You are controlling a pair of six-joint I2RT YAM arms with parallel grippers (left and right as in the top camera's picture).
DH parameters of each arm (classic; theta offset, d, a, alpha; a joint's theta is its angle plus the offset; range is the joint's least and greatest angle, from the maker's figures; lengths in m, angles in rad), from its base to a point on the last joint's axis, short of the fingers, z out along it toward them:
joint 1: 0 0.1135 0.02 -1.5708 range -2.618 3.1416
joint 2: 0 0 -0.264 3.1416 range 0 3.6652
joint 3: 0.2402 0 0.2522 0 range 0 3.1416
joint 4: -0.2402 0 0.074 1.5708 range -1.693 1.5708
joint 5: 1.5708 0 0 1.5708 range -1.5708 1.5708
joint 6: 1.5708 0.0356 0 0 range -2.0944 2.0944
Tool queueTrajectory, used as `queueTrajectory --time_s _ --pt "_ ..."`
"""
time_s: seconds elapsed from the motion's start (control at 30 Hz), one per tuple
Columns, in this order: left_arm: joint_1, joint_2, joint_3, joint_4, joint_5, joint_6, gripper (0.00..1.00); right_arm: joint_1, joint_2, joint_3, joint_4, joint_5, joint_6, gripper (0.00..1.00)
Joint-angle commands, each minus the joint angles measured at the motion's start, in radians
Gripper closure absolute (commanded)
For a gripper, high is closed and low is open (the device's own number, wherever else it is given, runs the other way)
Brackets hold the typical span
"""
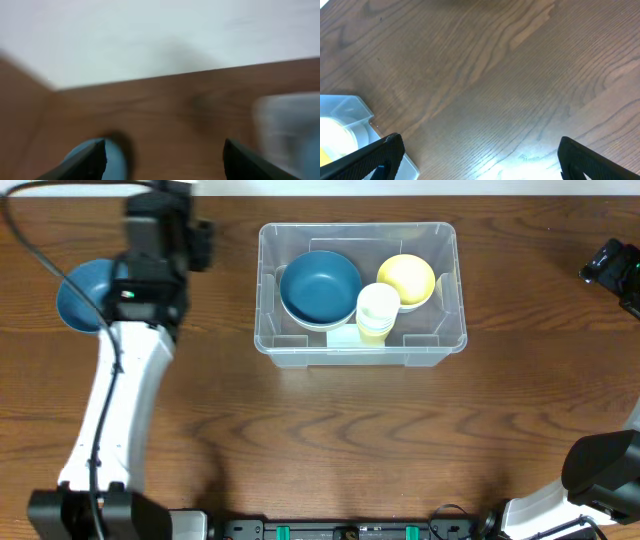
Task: Pack container
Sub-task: 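Move the left gripper to the back blue bowl and grasp its rim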
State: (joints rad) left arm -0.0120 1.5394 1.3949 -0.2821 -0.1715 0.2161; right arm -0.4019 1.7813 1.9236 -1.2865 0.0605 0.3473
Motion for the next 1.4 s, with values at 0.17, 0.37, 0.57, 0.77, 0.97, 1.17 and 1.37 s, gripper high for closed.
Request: queueTrajectory --time_s 0.17,0.37,0.57,0.77,0.97,1.17,1.37 --pt "0.227 0.178 0.011 0.075 -0.018 -0.039 0.25 -0.005 -0.001 0.013 0.0 0.007 -0.004 0.01" --pt "0.275 0.311 0.011 0.167 0.045 -0.038 0.32 -0.005 -0.001 0.013 0.0 0.007 -0.004 0.01" --pt "0.276 0.426 0.011 0.202 0.048 -0.038 0.33 -0.005 -0.001 0.013 0.0 0.007 -0.004 0.01" --pt "0.278 0.528 0.011 0.202 0.048 -0.038 0.33 -0.005 -0.001 0.013 0.0 0.007 -0.004 0.01" --pt "0.282 0.56 0.01 0.201 0.048 -0.039 0.35 -0.005 -0.001 0.013 0.0 0.007 -0.004 0.01" --pt "0.299 0.56 0.008 0.172 0.048 -0.039 0.65 -0.005 -0.001 0.013 0.0 0.007 -0.004 0.01" --pt "0.308 0.56 -0.029 0.149 0.048 -0.039 0.79 -0.005 -0.001 0.013 0.0 0.007 -0.004 0.01"
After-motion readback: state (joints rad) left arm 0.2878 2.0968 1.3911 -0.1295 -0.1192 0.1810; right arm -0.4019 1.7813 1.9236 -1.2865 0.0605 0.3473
